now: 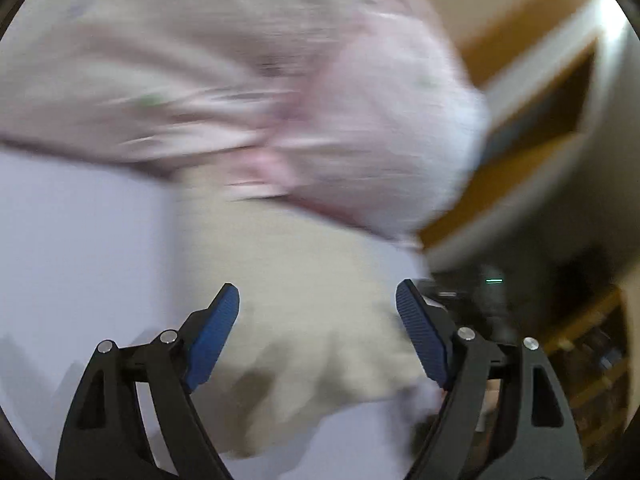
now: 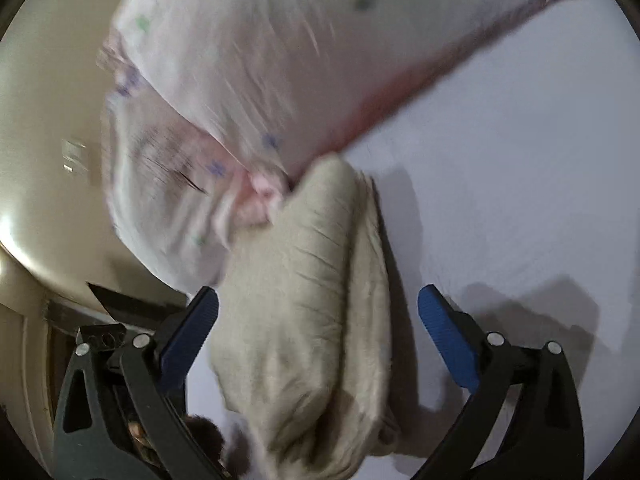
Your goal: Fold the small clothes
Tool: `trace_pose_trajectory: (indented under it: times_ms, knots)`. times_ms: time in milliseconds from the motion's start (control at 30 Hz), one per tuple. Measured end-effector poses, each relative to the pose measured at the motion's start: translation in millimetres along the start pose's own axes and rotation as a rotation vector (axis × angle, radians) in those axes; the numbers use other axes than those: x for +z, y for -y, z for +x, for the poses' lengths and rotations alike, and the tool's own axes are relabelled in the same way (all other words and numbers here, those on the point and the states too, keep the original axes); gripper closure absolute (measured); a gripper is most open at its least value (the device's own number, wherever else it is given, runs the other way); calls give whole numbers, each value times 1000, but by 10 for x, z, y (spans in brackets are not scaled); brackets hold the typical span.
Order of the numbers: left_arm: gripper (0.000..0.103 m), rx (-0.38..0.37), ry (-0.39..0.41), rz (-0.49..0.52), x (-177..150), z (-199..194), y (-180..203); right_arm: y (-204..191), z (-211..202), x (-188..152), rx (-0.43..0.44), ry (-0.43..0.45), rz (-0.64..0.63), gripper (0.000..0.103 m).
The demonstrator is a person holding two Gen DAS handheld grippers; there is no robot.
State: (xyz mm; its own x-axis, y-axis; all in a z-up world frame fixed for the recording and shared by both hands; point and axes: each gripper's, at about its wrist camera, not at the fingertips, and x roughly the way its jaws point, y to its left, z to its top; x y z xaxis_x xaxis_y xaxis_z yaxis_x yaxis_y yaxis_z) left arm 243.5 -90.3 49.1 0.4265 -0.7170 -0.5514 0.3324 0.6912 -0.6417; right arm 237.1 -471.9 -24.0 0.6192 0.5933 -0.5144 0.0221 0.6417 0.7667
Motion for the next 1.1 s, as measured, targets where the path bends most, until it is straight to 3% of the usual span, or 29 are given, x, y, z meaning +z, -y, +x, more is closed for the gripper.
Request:
trace_pose_trajectory:
  times_ms: [67, 167, 233, 267, 300, 333, 367, 400, 467, 567, 633, 700, 800, 867, 900, 967, 1033, 1067, 1100]
  knots:
    - [22, 74, -55, -53, -77, 50, -236, -8, 153, 0, -35, -52, -16, 3]
    - [19, 121, -117, -58, -151, 216, -341, -58, 267, -45, -52, -94, -52, 5]
    - [17, 111, -139, -74, -199, 297, -385, -76, 285, -85, -42, -106, -59, 18]
    - [17, 84, -152, -88, -221, 366, -394, -74, 316, -124, -23, -124, -63, 35]
    - [17, 57, -163, -100, -213, 422, -430, -75, 354, -165, -16, -142, -64, 45]
    - [18, 18, -169, -114, -207, 457, -395, -88, 367, -182, -27, -131, -70, 49]
    - [31, -32, -169, -114, -273, 464, -383, -102, 353, -218, -23, -110, -83, 60]
    - [36, -66, -190, -123, -279, 541, -386, -108, 349, -241, -6, -103, -82, 64]
    - [58, -83, -181, -127, -279, 432, -424, -181, 276, -264, 17, -63, -89, 67]
    - [66, -131, -113, -61, -212, 57, -476, -438, 212, -311, 114, -29, -142, 69]
    - [66, -114, -44, -1, -186, -260, -516, -662, 300, -391, 170, -46, -204, 69]
    - [63, -24, 1, 49, -177, -463, -623, -826, 473, -459, 150, -73, -270, 66]
    - [60, 154, -29, 71, -246, -510, -778, -992, 747, -565, -38, -98, -377, 59]
    - [57, 184, 21, 89, -327, -689, -766, -1055, 573, -651, -82, -22, -398, 56]
    - [54, 214, 61, 118, -373, -799, -703, -1073, 422, -696, -75, 28, -397, 49]
    - [37, 229, 118, 172, -466, -972, -562, -1080, 153, -842, 3, 73, -376, 37]
    - [34, 224, 129, 213, -550, -1004, -449, -1104, 175, -1024, -11, 24, -413, 43]
    - [34, 227, 119, 224, -576, -963, -404, -1123, 262, -1091, -80, 7, -441, 69]
    - [34, 230, 107, 230, -600, -963, -396, -1116, 378, -1157, -227, 5, -483, 72]
